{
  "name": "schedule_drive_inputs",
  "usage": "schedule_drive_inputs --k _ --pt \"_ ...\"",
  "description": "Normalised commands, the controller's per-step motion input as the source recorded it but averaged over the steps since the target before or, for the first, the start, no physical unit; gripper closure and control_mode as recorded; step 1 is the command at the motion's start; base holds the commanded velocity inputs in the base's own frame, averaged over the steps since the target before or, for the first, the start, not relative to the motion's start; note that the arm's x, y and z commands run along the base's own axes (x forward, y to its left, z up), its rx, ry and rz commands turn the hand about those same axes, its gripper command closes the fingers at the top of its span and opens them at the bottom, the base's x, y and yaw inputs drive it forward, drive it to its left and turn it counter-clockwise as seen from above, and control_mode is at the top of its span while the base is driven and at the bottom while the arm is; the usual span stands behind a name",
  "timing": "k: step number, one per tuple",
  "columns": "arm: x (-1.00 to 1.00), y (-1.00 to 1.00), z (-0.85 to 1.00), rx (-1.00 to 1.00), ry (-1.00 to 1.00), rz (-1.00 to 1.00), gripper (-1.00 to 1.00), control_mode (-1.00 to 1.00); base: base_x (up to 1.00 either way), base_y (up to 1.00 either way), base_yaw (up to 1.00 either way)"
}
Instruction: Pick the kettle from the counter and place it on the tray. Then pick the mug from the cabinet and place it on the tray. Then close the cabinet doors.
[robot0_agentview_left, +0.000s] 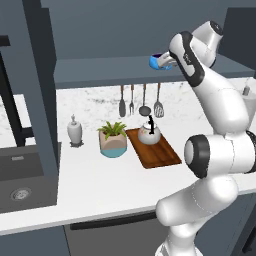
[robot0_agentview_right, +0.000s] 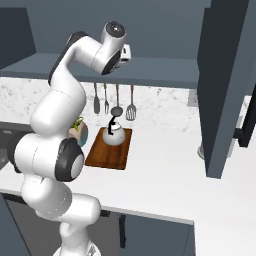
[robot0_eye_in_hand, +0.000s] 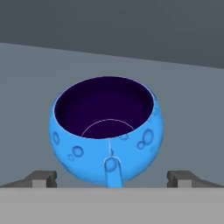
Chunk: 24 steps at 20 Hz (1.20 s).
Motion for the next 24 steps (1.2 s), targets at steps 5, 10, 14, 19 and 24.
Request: schedule_drive_inputs --k 5,10,14,19,24 --pt "0.06 -0.11 0.0 0.0 0.0 0.0 -1.0 -1.0 0.0 0.0 0.0" --pt "0.1 -0.07 0.0 0.0 0.0 0.0 1.0 -1.0 0.0 0.0 0.0" --pt "-0.01 0.0 -0.03 0.0 0.0 0.0 1.0 -1.0 0.0 0.0 0.0" --pt "-0.11 0.0 0.0 0.0 0.0 0.0 1.0 -1.0 0.0 0.0 0.0" --pt "-0.07 0.0 0.0 0.0 -0.01 0.0 1.0 -1.0 0.0 0.0 0.0"
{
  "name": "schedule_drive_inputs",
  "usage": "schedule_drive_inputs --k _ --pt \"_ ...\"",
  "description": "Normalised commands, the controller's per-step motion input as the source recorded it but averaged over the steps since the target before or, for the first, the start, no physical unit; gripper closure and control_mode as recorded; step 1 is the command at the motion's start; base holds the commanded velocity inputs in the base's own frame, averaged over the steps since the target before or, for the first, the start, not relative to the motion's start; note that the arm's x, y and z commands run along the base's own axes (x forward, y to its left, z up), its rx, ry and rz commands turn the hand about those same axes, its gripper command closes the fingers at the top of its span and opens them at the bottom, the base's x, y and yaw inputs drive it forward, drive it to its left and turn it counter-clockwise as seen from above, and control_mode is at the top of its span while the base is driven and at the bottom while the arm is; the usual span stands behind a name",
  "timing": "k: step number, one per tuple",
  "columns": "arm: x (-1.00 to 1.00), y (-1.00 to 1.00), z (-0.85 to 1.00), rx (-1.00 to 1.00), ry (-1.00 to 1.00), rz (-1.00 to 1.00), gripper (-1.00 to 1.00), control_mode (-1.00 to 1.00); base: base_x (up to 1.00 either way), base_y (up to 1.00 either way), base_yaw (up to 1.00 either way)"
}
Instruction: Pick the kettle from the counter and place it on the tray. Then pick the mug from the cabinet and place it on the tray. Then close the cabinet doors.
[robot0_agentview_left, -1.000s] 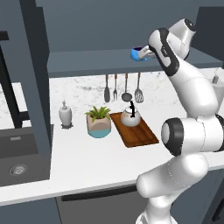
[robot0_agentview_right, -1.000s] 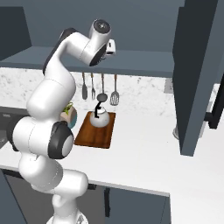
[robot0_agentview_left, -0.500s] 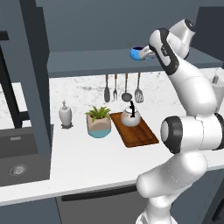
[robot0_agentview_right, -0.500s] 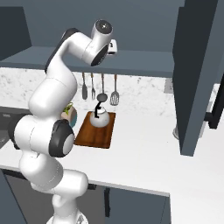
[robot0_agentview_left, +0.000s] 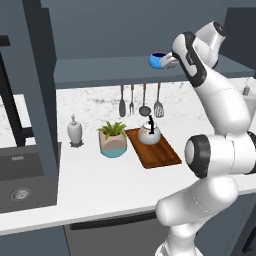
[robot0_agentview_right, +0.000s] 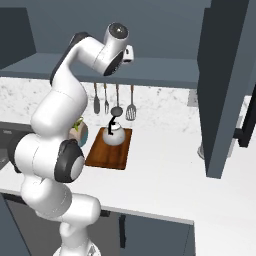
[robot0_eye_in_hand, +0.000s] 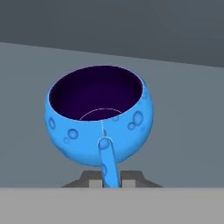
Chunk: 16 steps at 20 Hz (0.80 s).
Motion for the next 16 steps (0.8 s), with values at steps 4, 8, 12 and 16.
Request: schedule_drive_inputs --k 4,8,12,16 --pt "-0.27 -0.04 0.02 0.0 -0.06 0.08 1.0 -1.0 0.0 0.0 0.0" --pt "-0.7 -0.13 0.13 0.0 -0.13 0.1 1.0 -1.0 0.0 0.0 0.0" --pt "-0.93 -0.12 0.04 0.0 -0.08 0.11 1.0 -1.0 0.0 0.0 0.0" --pt "-0.98 -0.01 0.02 0.0 0.0 0.08 1.0 -1.0 0.0 0.0 0.0"
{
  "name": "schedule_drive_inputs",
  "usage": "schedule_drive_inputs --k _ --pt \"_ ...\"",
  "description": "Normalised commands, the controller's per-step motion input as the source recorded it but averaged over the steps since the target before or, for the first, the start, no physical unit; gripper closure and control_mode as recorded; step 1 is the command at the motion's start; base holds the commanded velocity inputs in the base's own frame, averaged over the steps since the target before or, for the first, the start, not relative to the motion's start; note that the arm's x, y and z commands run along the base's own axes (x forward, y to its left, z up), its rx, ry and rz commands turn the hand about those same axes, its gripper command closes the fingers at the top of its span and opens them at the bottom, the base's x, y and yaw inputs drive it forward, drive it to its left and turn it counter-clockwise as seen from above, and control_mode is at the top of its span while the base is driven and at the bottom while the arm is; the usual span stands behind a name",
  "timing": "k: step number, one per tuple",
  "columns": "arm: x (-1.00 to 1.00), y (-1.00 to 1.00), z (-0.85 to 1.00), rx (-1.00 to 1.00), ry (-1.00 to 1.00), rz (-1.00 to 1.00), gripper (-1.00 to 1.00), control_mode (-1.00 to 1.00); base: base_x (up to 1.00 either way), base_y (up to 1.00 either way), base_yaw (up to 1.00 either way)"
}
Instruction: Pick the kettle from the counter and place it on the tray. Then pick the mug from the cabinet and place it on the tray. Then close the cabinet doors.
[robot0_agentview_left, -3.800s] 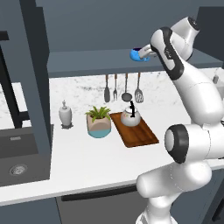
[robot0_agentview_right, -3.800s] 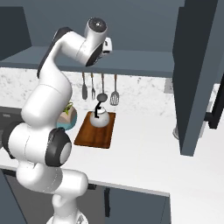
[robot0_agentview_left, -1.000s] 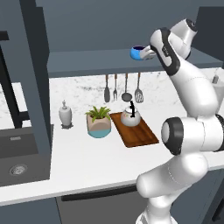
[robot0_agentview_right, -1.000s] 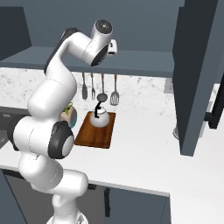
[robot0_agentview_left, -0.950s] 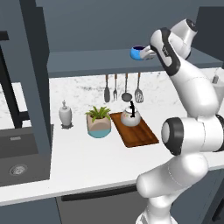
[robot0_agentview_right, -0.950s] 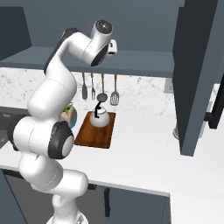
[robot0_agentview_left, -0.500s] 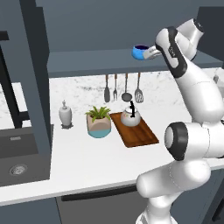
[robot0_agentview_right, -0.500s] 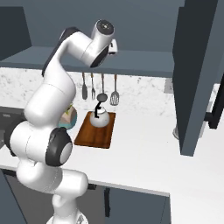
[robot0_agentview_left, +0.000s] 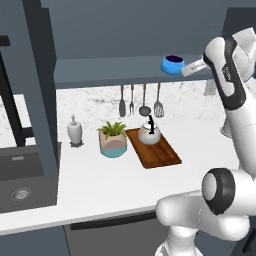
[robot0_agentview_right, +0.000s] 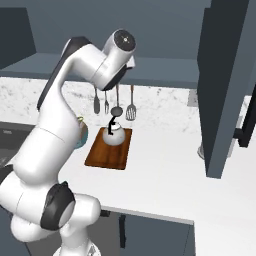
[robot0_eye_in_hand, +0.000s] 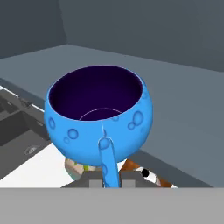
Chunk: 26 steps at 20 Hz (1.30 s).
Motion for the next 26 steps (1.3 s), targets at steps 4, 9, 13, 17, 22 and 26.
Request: schedule_drive_inputs --k 4,9,13,17,22,26 --pt "-1.0 0.0 -0.04 0.0 0.0 0.09 1.0 -1.0 0.0 0.0 0.0" --pt "-1.0 0.03 -0.32 -0.02 0.0 0.0 1.0 -1.0 0.0 0.0 0.0" --pt "-1.0 0.06 -0.52 -0.01 0.07 0.03 1.0 -1.0 0.0 0.0 0.0" --pt "-0.77 0.27 -0.88 -0.03 0.46 0.01 1.0 -1.0 0.0 0.0 0.0" --pt "-0.17 0.26 -0.99 -0.03 0.47 0.04 1.0 -1.0 0.0 0.0 0.0" --pt "0.26 0.11 -0.96 0.07 0.35 0.0 1.0 -1.0 0.0 0.0 0.0"
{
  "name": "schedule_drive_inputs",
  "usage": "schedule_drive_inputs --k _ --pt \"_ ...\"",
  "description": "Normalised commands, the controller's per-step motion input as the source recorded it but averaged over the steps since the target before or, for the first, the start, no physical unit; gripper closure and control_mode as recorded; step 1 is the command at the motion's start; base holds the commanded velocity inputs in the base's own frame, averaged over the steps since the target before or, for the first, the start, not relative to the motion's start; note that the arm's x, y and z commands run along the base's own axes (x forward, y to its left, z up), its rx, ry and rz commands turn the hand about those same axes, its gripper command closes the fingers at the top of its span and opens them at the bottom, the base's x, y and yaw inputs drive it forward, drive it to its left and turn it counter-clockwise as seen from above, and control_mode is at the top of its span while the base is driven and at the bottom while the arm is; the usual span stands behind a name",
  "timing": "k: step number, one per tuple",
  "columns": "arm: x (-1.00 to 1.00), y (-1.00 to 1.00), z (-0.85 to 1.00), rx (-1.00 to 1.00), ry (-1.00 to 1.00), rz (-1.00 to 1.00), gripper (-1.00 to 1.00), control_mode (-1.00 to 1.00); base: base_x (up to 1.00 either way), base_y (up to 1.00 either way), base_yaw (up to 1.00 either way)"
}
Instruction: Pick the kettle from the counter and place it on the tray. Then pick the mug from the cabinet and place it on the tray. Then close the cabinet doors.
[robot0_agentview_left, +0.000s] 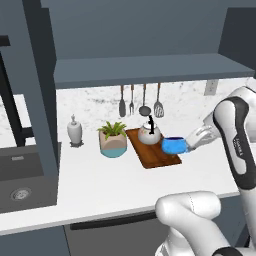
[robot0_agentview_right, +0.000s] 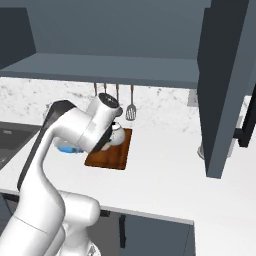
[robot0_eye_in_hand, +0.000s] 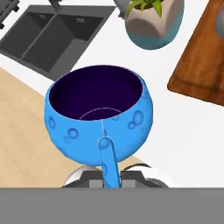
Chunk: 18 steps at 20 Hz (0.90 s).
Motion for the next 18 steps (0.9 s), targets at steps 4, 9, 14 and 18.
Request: schedule_drive_inputs --k 4,9,14,18 --pt "0.53 -0.05 -0.69 0.18 0.04 0.0 1.0 -1.0 0.0 0.0 0.0" --pt "0.71 -0.07 -0.52 0.14 0.08 0.0 1.0 -1.0 0.0 0.0 0.0" --pt "0.73 0.0 -0.32 0.0 0.07 0.0 1.0 -1.0 0.0 0.0 0.0" --pt "0.73 0.0 -0.18 -0.07 0.02 0.03 1.0 -1.0 0.0 0.0 0.0"
